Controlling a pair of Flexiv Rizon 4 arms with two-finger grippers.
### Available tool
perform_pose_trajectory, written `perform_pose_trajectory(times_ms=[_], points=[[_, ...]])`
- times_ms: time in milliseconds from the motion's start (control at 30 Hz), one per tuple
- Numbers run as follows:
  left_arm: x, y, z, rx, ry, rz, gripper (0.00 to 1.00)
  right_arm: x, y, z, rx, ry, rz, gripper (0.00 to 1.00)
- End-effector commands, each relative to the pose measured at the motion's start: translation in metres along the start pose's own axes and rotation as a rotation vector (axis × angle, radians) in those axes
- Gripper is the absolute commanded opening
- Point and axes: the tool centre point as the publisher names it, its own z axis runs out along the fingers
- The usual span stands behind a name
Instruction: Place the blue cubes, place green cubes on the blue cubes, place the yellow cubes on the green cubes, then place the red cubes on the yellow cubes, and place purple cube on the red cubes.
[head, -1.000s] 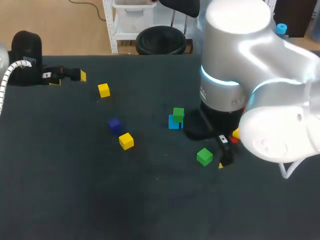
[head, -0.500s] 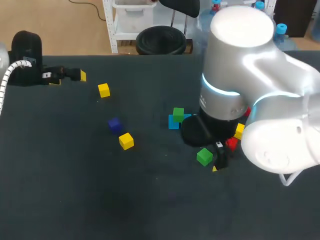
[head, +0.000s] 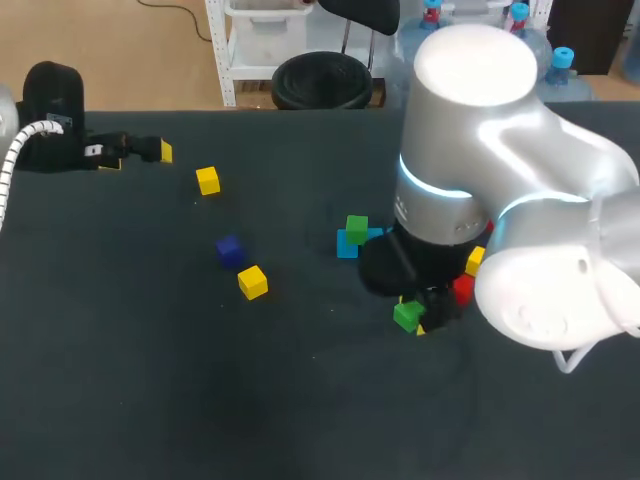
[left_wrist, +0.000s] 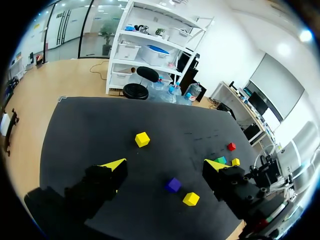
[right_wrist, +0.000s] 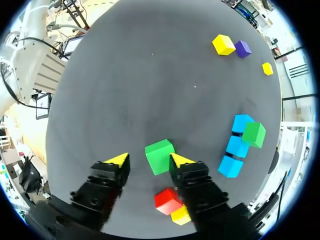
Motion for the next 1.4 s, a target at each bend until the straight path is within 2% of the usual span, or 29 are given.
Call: perform_pose_trajectory(times_ms=[33,200,233,267,300,700,1000,1300,1333,1400], points=[[0.001,0.002,0.0,0.011,-0.006,0.002,1.0,0.001,-0.002,0.006,-0.001,-0.003,0.006,0.4],[0.001,0.002,0.0,0.011,-0.006,0.002,1.0,0.002,-0.003,0.007,-0.001,-0.011,0.014,0.37],[0.001,0.002,0.0,0.011,-0.006,0.002,1.0,0.002,-0.002,0.006,-0.001,-0.016,0.013,0.43],[0.001,0.002,0.0,0.011,-0.006,0.002,1.0,0.002,-0.002,0.005,0.0,-0.022,0.014,0.61],[0.001,0.002,0.0,0.011,-0.006,0.002,1.0,0.003,-0.002,0.003,0.002,-0.028,0.018,1.0],[0.001,0.002,0.0,0.011,-0.006,0.002,1.0,0.002,-0.002,-0.008,0.024,-0.035,-0.013,1.0],[0.001,0.002,0.0,0.011,-0.006,0.002,1.0,-0.001,-0.013,0.009,0.008,-0.029,-0.022,1.0],[0.001,0.002,0.0,0.011,-0.006,0.002,1.0,0.0,-0.021,0.013,0.017,-0.037,-0.025,1.0],[0.001,0.002,0.0,0.011,-0.006,0.002,1.0,0.001,-0.022,0.012,0.019,-0.037,-0.023,0.61],[0.001,0.002,0.0,0.011,-0.006,0.002,1.0,0.002,-0.022,0.012,0.02,-0.036,-0.021,0.35]])
